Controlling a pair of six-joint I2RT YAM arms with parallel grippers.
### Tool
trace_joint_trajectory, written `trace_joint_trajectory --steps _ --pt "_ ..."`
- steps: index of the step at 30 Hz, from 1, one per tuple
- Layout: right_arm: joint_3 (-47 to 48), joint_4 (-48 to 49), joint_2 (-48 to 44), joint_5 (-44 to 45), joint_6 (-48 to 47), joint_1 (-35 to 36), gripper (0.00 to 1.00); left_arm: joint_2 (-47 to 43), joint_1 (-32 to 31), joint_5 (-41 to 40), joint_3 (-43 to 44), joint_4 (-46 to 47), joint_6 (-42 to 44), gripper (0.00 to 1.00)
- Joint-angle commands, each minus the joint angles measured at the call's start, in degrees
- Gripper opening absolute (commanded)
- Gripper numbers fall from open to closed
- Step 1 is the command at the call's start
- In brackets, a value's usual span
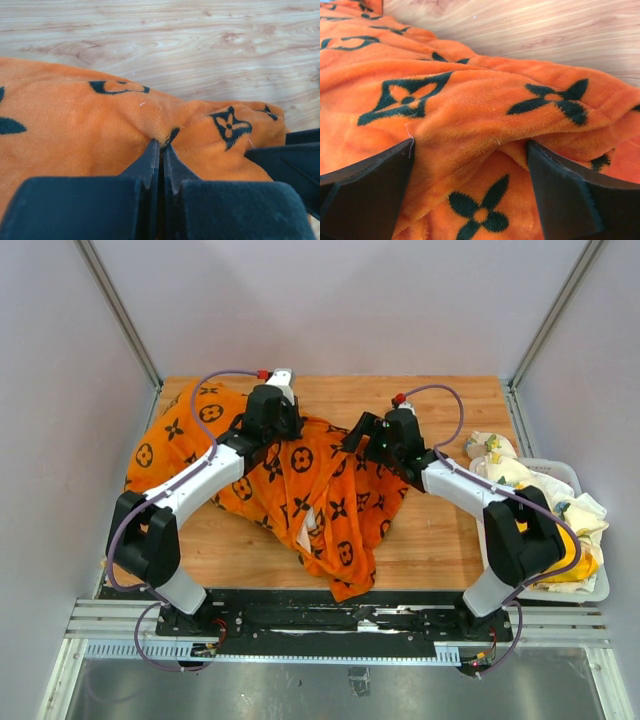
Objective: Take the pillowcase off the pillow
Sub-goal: Remove the pillow from the pillowcase.
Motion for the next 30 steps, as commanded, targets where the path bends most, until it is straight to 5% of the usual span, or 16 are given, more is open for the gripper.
trace_joint_trajectory --steps 1,4,7,11,14,15,18,20,24,30 --pt "-2.34 7.11 1.32 -6.85 4.40 0.29 0.84 -0.22 0.30 -7.33 2.72 0.82 2.43 0.00" --pt "-2.23 7.84 0.78 -7.30 3.13 -0.22 0.43 -1.03 0.65 -8.89 3.27 -0.42 2.99 0.19" --pt "-0.66 5.98 -1.38 -6.24 0.65 -1.59 0.05 -6.19 0.77 -9.43 0.92 -0.25 4.54 0.98" --pt "1.81 3.37 -2.08 -4.16 -1.61 -2.32 0.05 -13.39 -1.11 5.59 -4.05 2.40 8.14 0.99" --pt "3.10 3.12 -1.15 -4.22 -1.95 -3.16 0.07 -16.15 -8.42 11.74 -6.16 2.23 13.95 0.99" --pt "3.50 3.02 -0.77 -4.74 -1.81 -3.62 0.11 -16.62 -10.91 11.63 -6.72 1.62 16.36 0.99" --pt "4.26 2.92 0.01 -7.03 -1.72 -4.89 0.46 -16.75 -14.86 10.32 -8.36 -0.70 20.72 0.96" --pt "4.22 2.89 -0.27 -7.76 -1.58 -5.49 0.57 -16.04 -15.37 8.31 -9.29 -1.92 20.66 0.90" --pt "3.27 3.28 -1.38 -8.18 -1.60 -5.64 0.66 -14.66 -15.74 2.61 -11.77 -0.71 19.13 0.74" --pt "1.62 3.97 -2.65 -9.50 -1.43 -5.82 0.71 -14.09 -15.98 3.21 -13.51 1.88 18.77 0.73"
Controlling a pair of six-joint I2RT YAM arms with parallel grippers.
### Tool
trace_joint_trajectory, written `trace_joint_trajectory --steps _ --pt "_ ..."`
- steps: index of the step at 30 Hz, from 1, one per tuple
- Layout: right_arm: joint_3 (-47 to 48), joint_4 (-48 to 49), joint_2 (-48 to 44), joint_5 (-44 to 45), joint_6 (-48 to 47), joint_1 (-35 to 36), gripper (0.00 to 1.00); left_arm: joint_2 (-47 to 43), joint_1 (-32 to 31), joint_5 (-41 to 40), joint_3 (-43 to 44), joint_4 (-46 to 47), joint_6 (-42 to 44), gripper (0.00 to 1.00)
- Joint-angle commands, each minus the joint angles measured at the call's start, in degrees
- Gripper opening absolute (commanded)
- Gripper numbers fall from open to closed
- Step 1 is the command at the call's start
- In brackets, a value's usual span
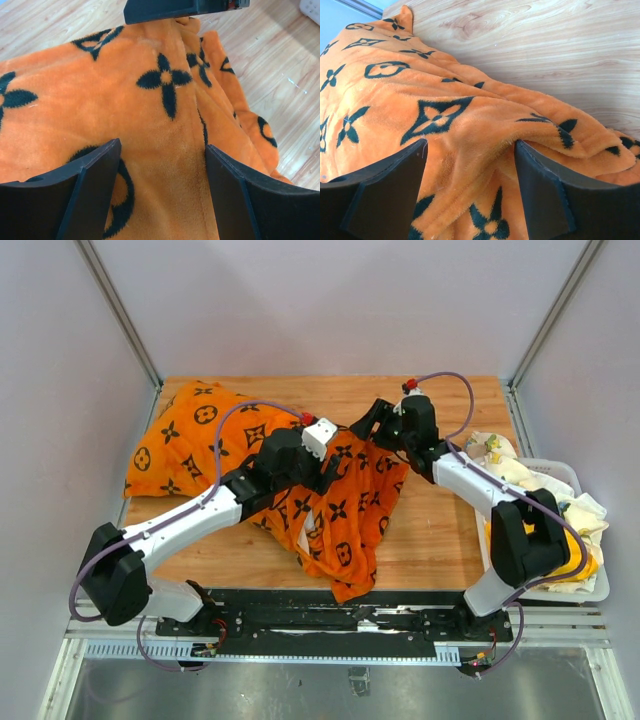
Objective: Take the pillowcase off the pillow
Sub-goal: Remove the pillow from the pillowcase.
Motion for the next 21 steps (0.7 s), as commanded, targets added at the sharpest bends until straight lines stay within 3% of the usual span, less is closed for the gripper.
trace_joint_trajectory --steps 1,5,14,21 --pt "-1.30 1.37 -2.55 -1.49 -0.38 -0.78 0.72 -0.88 -0.24 0.59 -1.09 3.12 0.44 0.74" --pt "-2.38 1.49 -3.83 -1.45 -0.20 -1.22 0.73 -1.57 -0.24 4.38 -1.05 4.24 -0.44 0.86" --pt "-6.23 1.87 -9.29 -0.78 0.17 -1.98 0.73 2.88 -1.37 -3.07 1.00 0.62 2.03 0.87" --pt "-9.82 0.90 -15.06 2.54 -0.59 -2.74 0.75 3.51 -1.47 -11.76 1.22 -0.09 2.94 0.72"
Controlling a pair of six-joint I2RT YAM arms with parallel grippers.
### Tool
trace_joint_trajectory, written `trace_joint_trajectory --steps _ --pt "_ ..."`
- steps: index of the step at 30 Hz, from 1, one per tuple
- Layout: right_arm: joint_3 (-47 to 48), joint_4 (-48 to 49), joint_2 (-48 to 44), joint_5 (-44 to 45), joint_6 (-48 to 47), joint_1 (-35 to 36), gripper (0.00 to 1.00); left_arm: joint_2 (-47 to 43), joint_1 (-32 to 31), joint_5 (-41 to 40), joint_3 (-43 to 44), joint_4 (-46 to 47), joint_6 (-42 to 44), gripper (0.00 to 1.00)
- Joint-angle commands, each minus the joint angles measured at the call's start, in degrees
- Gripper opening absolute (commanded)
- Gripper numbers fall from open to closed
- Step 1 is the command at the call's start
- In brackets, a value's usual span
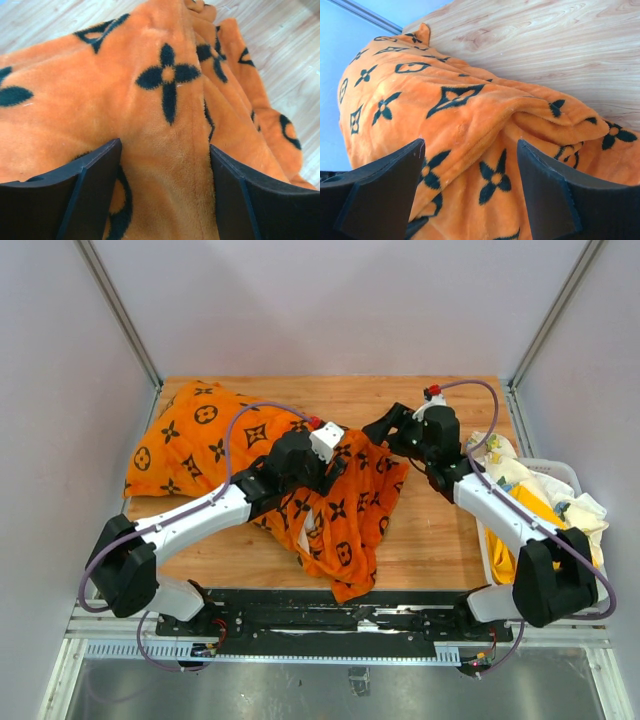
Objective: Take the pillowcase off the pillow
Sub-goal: Remove the pillow from the pillowcase.
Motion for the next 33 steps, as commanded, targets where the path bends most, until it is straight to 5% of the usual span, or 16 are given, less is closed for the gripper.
trace_joint_trajectory --steps 1,6,10,12,13,21,33 --pt "-2.01 0.09 -3.36 2.60 -0.73 -1.22 0.75 -0.16 -0.28 -8.78 1.66 -0.73 1.64 0.69" --pt "-3.31 0.31 -5.50 2.95 -0.35 -1.29 0.75 -0.63 0.75 -10.80 2.64 1.68 3.80 0.54" --pt "-4.10 -0.86 -6.84 3.21 -0.81 -1.28 0.76 1.81 3.96 -10.76 5.59 -0.48 3.81 0.25" --pt "-5.38 -0.28 -7.83 3.25 -0.52 -1.24 0.77 2.46 5.07 -12.14 5.92 -0.35 3.87 0.03" --pt "-5.86 -0.14 -8.02 3.30 -0.46 -1.28 0.77 2.65 5.66 -12.86 6.16 -0.36 3.69 0.01" --pt "-6.99 -1.22 -8.62 3.99 -1.25 1.40 0.78 0.17 11.19 -10.81 6.51 1.15 -0.63 0.03" --pt "-4.35 -0.02 -5.37 15.41 -10.38 20.34 0.88 3.22 15.80 -5.98 9.95 -2.20 -4.73 0.15"
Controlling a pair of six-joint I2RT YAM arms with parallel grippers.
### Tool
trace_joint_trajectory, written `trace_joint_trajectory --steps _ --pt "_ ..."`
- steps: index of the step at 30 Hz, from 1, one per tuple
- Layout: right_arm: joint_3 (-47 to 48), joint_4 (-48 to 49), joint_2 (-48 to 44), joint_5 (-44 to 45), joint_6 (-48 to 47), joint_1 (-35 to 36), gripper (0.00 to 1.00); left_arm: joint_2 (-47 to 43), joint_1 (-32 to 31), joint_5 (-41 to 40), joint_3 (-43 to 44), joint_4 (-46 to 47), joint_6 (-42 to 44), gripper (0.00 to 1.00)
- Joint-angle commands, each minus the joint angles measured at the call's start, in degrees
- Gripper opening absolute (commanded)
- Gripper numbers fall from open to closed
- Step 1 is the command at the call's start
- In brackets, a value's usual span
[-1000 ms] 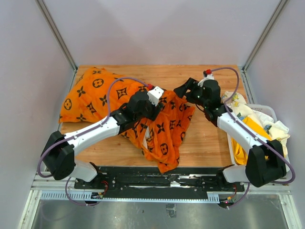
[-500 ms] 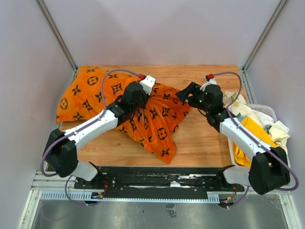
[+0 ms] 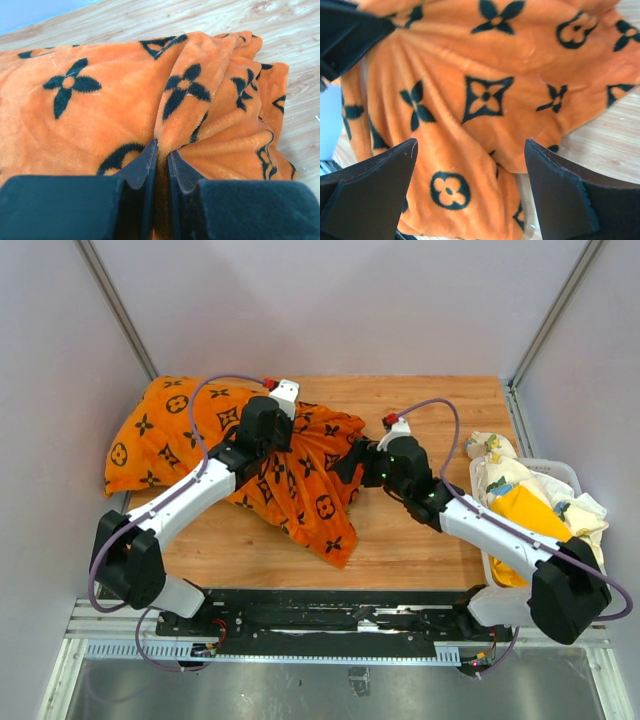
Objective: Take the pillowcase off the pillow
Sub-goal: Remove the pillow from the pillowcase.
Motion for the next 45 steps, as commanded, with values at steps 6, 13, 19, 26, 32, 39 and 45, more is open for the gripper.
trace_joint_trajectory --steps 6,13,19,26,32,39,45 --pt "6.15 4.66 7.16 3.19 -6.20 9.58 0.92 0.14 2.11 3.24 2.53 0.15 -2.46 0.18" --pt "13.57 2.04 14.38 3.67 -7.30 11.62 0.89 -1.79 2.50 5.49 1.94 0.47 -3.28 0.19" --pt "16.88 -5.27 18.59 7.46 -8.82 12.19 0.75 -2.84 3.29 5.64 1.43 0.11 -3.50 0.21" --pt "13.94 -9.22 18.59 11.75 -10.74 11.84 0.37 -3.83 3.58 6.96 0.05 0.68 -4.67 0.24" --pt "9.39 -10.81 16.68 11.87 -10.72 9.30 0.02 -3.65 3.61 6.78 -0.65 0.96 -5.36 0.37" --pt "3.84 -11.11 12.27 10.83 -9.60 4.96 0.01 -3.53 4.35 6.61 -1.11 0.49 -4.92 0.39" --pt "-0.42 -11.51 9.09 10.98 -7.52 2.48 0.01 -3.63 6.00 6.27 -2.04 0.29 -5.00 0.39"
